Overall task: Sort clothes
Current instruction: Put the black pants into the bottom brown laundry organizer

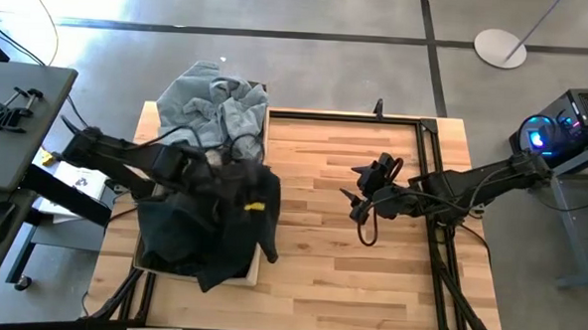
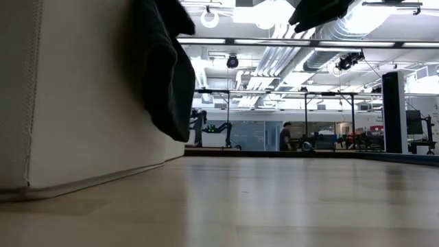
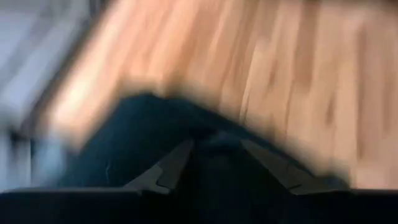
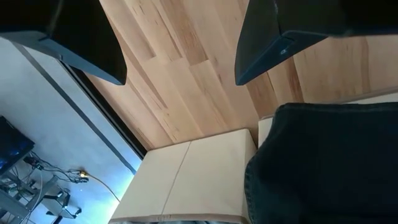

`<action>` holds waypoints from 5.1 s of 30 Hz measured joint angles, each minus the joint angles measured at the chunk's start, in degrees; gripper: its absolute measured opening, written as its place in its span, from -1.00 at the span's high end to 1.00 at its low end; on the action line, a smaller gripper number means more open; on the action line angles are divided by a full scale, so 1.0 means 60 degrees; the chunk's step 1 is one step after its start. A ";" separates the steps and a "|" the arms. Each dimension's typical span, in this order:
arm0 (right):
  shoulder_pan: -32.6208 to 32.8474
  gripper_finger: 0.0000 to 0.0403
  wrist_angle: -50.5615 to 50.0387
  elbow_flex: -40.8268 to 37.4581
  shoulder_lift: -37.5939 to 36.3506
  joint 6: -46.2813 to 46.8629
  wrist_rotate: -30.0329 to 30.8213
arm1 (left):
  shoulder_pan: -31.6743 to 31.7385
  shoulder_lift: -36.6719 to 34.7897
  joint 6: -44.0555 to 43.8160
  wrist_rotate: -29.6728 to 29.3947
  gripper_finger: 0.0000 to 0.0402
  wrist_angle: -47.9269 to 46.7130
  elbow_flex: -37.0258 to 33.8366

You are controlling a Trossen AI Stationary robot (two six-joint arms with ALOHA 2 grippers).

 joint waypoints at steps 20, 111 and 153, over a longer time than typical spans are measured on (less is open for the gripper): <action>-0.0008 -0.42 -0.0164 0.0000 0.0080 -0.0009 -0.0179 | -0.1549 -0.0261 -0.3992 0.2708 0.98 -0.0200 -0.4339; -0.2917 0.98 0.5739 0.1498 0.6411 -0.2331 -0.8471 | -0.0021 -0.4809 0.1443 0.2325 0.32 0.6684 -0.5324; -0.2277 0.38 0.4757 0.3557 0.7827 -0.1586 -0.5268 | -0.0609 -0.2681 -0.3804 -0.0024 0.35 0.2792 -0.5331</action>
